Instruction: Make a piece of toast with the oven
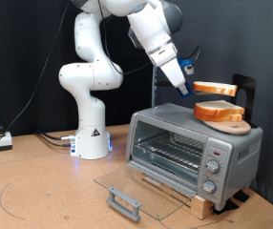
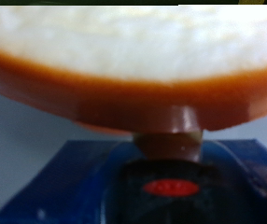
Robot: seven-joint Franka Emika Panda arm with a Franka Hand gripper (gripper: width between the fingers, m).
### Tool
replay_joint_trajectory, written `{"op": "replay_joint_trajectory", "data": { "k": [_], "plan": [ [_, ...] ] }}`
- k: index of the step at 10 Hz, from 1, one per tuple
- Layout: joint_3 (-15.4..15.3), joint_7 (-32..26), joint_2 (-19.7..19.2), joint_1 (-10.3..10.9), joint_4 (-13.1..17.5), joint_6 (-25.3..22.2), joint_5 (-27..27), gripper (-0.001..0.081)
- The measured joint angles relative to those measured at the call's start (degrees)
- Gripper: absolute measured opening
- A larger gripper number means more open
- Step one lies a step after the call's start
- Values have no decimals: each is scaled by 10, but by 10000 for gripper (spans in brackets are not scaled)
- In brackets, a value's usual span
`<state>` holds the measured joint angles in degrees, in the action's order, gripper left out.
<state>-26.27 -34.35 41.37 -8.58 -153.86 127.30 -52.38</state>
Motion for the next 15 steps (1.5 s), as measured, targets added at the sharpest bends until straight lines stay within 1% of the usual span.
{"op": "replay_joint_trajectory", "data": {
  "k": [1,2,3,4,6,8,9,13,15],
  "plan": [
    [2,1,10,-7,-1,-16,18,393],
    [2,1,10,-7,-1,-16,14,393],
    [8,-6,9,-7,-3,-16,7,393],
    [24,-15,10,-12,-6,-19,13,393],
    [59,-41,8,-35,-7,-41,49,393],
    [87,-66,8,-63,-7,-64,97,393],
    [102,-79,8,-76,-7,-71,111,393],
    [165,-105,0,-121,-6,-78,123,393],
    [192,-122,-15,-143,3,-88,156,393]
  ]
}}
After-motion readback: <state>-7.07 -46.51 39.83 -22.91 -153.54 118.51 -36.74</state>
